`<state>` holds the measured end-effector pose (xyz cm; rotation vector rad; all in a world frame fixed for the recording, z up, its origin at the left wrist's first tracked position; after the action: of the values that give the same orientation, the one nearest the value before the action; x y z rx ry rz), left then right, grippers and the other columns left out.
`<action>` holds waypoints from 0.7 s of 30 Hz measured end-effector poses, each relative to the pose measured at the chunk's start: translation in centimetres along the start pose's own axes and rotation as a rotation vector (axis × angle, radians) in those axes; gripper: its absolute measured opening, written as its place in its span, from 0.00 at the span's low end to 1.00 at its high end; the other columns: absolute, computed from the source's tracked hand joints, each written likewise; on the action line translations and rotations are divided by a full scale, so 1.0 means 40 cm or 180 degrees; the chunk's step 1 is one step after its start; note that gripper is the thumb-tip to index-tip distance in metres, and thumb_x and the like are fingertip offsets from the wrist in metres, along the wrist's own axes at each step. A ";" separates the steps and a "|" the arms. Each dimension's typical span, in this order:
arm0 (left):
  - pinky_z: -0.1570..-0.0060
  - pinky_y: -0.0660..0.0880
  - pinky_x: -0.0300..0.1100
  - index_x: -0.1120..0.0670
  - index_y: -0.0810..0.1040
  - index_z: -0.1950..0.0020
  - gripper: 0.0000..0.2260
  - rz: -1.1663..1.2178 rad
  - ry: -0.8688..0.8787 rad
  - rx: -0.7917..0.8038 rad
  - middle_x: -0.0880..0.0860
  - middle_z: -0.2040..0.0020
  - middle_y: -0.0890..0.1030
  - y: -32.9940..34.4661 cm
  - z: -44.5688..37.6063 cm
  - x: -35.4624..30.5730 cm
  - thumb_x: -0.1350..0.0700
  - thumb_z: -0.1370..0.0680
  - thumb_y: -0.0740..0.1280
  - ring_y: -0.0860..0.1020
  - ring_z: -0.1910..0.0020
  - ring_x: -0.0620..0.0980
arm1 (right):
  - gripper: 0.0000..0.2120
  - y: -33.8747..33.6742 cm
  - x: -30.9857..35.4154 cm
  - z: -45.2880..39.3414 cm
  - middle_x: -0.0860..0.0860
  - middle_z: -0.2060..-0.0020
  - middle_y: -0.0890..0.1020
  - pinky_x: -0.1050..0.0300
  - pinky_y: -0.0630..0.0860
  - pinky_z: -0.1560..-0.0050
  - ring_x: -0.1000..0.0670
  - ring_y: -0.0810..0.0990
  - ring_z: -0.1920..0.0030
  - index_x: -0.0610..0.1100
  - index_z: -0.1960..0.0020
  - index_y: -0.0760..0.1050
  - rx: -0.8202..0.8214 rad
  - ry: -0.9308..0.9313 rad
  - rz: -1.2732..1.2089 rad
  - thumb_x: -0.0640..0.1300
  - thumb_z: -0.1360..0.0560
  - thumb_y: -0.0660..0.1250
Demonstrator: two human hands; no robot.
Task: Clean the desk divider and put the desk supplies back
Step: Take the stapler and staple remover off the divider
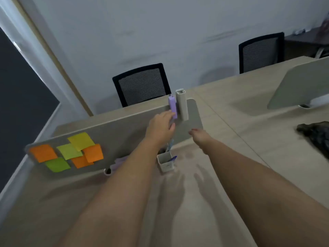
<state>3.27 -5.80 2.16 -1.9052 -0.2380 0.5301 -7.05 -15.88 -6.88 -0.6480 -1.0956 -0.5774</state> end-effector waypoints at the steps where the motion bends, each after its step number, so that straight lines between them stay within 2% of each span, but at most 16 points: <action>1: 0.34 0.68 0.48 0.51 0.72 0.31 0.21 0.0070 0.0086 -0.0241 0.52 0.30 0.72 -0.016 -0.028 -0.013 0.54 0.24 0.64 0.71 0.34 0.54 | 0.15 0.001 -0.001 -0.023 0.42 0.51 0.79 0.60 0.69 0.58 0.50 0.74 0.61 0.37 0.39 0.74 -0.0030 0.0097 -0.0368 0.43 0.20 0.58; 2: 0.35 0.68 0.50 0.51 0.72 0.31 0.22 0.0128 0.0099 -0.0447 0.52 0.31 0.72 -0.029 -0.058 -0.022 0.55 0.25 0.65 0.70 0.34 0.54 | 0.15 0.000 -0.006 -0.043 0.39 0.47 0.79 0.57 0.70 0.54 0.47 0.75 0.59 0.39 0.39 0.73 0.0006 0.0288 -0.0625 0.45 0.20 0.57; 4: 0.33 0.66 0.52 0.50 0.68 0.28 0.25 0.0065 0.0077 -0.0613 0.52 0.27 0.67 -0.054 -0.123 -0.046 0.52 0.25 0.67 0.66 0.31 0.55 | 0.20 0.010 -0.014 -0.085 0.34 0.35 0.73 0.47 0.71 0.38 0.37 0.77 0.41 0.38 0.32 0.68 0.0069 0.0665 -0.1178 0.48 0.19 0.54; 5: 0.31 0.63 0.52 0.48 0.64 0.26 0.28 -0.0042 -0.0019 -0.0524 0.51 0.26 0.64 -0.054 -0.156 -0.049 0.48 0.25 0.67 0.63 0.29 0.55 | 0.22 0.017 -0.013 -0.103 0.34 0.33 0.71 0.45 0.69 0.34 0.35 0.73 0.34 0.38 0.30 0.65 0.0106 0.0767 -0.1376 0.49 0.18 0.53; 6: 0.29 0.59 0.54 0.47 0.60 0.25 0.32 -0.0182 -0.0156 -0.0350 0.50 0.24 0.61 -0.045 -0.190 -0.050 0.45 0.26 0.67 0.60 0.27 0.55 | 0.23 0.023 -0.010 -0.122 0.34 0.33 0.71 0.45 0.70 0.35 0.36 0.71 0.32 0.38 0.29 0.63 0.0146 0.0845 -0.1612 0.50 0.18 0.52; 8: 0.28 0.49 0.58 0.44 0.54 0.23 0.38 -0.0493 -0.0548 0.0105 0.49 0.24 0.61 -0.019 -0.250 -0.036 0.38 0.28 0.67 0.54 0.25 0.56 | 0.22 0.034 -0.001 -0.155 0.34 0.36 0.74 0.51 0.75 0.52 0.37 0.75 0.37 0.41 0.29 0.63 0.0196 0.0968 -0.2166 0.53 0.18 0.50; 9: 0.28 0.45 0.60 0.43 0.54 0.24 0.39 -0.0572 -0.0674 0.0298 0.50 0.25 0.64 -0.006 -0.278 -0.031 0.36 0.29 0.67 0.52 0.24 0.57 | 0.22 0.041 0.005 -0.171 0.34 0.39 0.76 0.54 0.73 0.59 0.38 0.77 0.44 0.42 0.29 0.63 0.0240 0.1018 -0.2433 0.53 0.18 0.51; 10: 0.29 0.42 0.62 0.42 0.57 0.25 0.37 -0.0618 -0.0772 0.0455 0.49 0.27 0.68 0.001 -0.295 -0.024 0.35 0.30 0.67 0.51 0.24 0.57 | 0.21 0.050 0.010 -0.180 0.35 0.46 0.78 0.55 0.71 0.62 0.40 0.78 0.52 0.43 0.30 0.63 0.0297 0.1052 -0.2695 0.53 0.18 0.51; 12: 0.30 0.40 0.62 0.40 0.65 0.29 0.32 -0.0617 -0.0843 0.0600 0.48 0.33 0.75 0.007 -0.325 -0.018 0.35 0.31 0.68 0.53 0.25 0.55 | 0.19 0.063 0.021 -0.205 0.39 0.58 0.76 0.55 0.71 0.63 0.44 0.74 0.63 0.43 0.32 0.64 0.0382 0.1077 -0.3017 0.51 0.18 0.51; 13: 0.30 0.40 0.62 0.39 0.68 0.32 0.29 -0.0570 -0.0861 0.0641 0.47 0.35 0.76 0.008 -0.337 -0.016 0.36 0.31 0.69 0.54 0.25 0.54 | 0.15 0.068 0.026 -0.216 0.40 0.60 0.74 0.56 0.71 0.64 0.45 0.73 0.65 0.44 0.35 0.66 0.0416 0.1089 -0.3067 0.50 0.18 0.52; 15: 0.30 0.40 0.60 0.39 0.72 0.36 0.26 -0.0452 -0.0848 0.0663 0.46 0.38 0.77 0.000 -0.344 -0.014 0.36 0.32 0.71 0.56 0.27 0.51 | 0.09 0.071 0.041 -0.225 0.41 0.61 0.73 0.58 0.73 0.67 0.46 0.73 0.66 0.42 0.44 0.69 0.0343 0.1111 -0.3180 0.45 0.19 0.54; 18: 0.29 0.42 0.57 0.39 0.73 0.38 0.25 -0.0197 -0.0822 0.0408 0.45 0.41 0.75 -0.031 -0.350 -0.031 0.36 0.34 0.72 0.58 0.29 0.49 | 0.08 0.048 0.073 -0.252 0.43 0.61 0.75 0.61 0.74 0.69 0.48 0.74 0.64 0.41 0.55 0.72 0.0115 0.0933 -0.3646 0.39 0.20 0.57; 21: 0.30 0.49 0.54 0.39 0.74 0.41 0.25 0.0108 -0.0701 -0.0151 0.38 0.49 0.70 -0.077 -0.327 -0.069 0.36 0.35 0.74 0.60 0.33 0.46 | 0.06 -0.012 0.105 -0.248 0.45 0.59 0.77 0.63 0.75 0.63 0.50 0.77 0.61 0.42 0.56 0.73 -0.0007 0.0693 -0.4132 0.40 0.21 0.61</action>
<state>7.22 -16.55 9.71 -1.8993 -0.3643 0.7644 0.15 -23.83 -6.00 0.2285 -1.2141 -1.7023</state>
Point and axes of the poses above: each hand's wrist, its own z-axis away from the middle knuckle, its own y-axis out of the palm, x = y × z, the point moved 7 cm from there along -z, towards the middle knuckle
